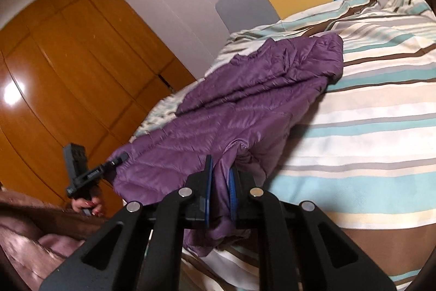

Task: Fold large clothes

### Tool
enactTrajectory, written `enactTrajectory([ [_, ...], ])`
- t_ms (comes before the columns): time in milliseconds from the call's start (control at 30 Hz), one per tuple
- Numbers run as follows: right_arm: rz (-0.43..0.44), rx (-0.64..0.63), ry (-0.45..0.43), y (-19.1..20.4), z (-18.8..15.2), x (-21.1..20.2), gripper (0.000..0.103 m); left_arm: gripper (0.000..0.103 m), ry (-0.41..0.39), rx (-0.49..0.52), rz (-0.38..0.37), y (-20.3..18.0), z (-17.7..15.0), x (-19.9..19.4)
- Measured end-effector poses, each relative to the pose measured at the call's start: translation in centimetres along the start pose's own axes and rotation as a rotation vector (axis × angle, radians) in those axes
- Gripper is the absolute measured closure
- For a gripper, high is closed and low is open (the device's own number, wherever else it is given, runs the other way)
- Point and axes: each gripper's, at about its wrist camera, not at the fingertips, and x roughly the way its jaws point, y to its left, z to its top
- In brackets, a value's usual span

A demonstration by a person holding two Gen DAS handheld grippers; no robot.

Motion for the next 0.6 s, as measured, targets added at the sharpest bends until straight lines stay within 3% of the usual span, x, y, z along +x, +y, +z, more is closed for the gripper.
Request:
enactTrajectory([
  [167,-0.004,0.084,-0.050,-2.4,2.8,1.1,0.094,0.095,-0.020,-0.031,-0.012,0.7,3.4,2.2],
  [300,-0.019,0.132,-0.097,-4.2,6.1,2.4,0.100,0.095,-0.020,-0.074,-0.023,1.4,6.7,4.7],
  [433,-0.053,0.162,-0.107,-5.8,8.6,4.0,0.099,0.095,-0.005,-0.109,-0.010,1.8,9.4,8.2],
  [500,-0.087,0.187,-0.097,-6.7,9.1,4.5,0.094,0.095,0.011,-0.129,-0.012,1.9,10.2,9.6],
  [533,-0.063,0.208,-0.091,-7.0,9.0,4.6,0.089,0.095,0.017,-0.144,-0.016,2.1,10.6,10.4],
  [567,-0.053,0.225,-0.084,-7.4,8.7,4.5,0.059,0.095,0.021,-0.156,-0.017,2.2,10.7,10.7],
  [600,-0.100,0.231,-0.080,-7.8,8.2,4.2,0.035,0.095,0.024,-0.168,-0.014,2.3,10.9,11.2],
])
